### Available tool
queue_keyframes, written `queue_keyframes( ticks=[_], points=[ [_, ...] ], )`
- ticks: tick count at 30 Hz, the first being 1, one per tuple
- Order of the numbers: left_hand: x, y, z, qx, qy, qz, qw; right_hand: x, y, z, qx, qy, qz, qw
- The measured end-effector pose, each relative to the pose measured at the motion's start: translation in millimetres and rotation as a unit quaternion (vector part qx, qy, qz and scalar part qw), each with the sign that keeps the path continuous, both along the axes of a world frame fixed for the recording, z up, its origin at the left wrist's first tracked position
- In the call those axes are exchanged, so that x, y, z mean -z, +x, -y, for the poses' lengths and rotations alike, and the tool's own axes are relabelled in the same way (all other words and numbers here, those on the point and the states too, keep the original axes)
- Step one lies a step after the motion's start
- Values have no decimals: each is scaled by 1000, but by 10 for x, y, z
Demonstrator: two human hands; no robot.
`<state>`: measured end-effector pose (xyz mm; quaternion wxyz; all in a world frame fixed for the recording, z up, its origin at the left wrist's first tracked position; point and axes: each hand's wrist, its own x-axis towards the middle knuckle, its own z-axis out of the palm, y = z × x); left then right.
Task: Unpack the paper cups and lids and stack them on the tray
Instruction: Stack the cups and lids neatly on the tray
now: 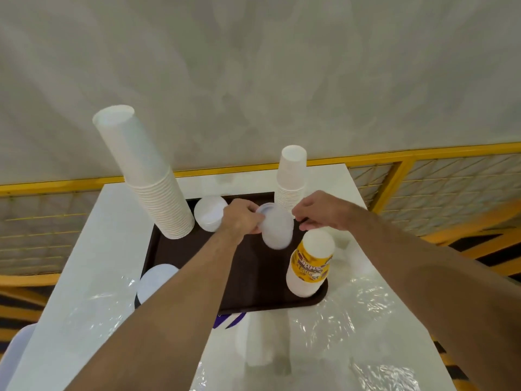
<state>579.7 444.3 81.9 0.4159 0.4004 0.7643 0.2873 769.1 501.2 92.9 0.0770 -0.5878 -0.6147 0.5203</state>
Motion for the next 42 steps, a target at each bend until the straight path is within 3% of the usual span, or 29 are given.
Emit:
queue_keyframes(
  ticks=[16, 24, 30, 36, 39, 42],
  points=[
    [179, 20, -106, 52, -8, -12, 999, 240, -171, -96, 3, 24, 28, 999],
    [-67, 24, 9, 42, 14, 3, 999, -84, 53, -39, 16, 47, 22, 999],
    [-827, 302, 260, 12, 159, -33, 987, -457, 565, 252, 127, 136, -39, 982],
    [-1453, 1060, 598, 73, 273, 41, 958, -355, 1069, 567, 248, 187, -55, 949],
    [-1485, 1559, 714, 104, 278, 80, 952, -324, 1250, 673, 323, 163, -76, 929],
    [-1244, 2011, 733, 126, 221, 114, 960, -225, 1383, 713, 361, 67, -84, 926]
  ],
)
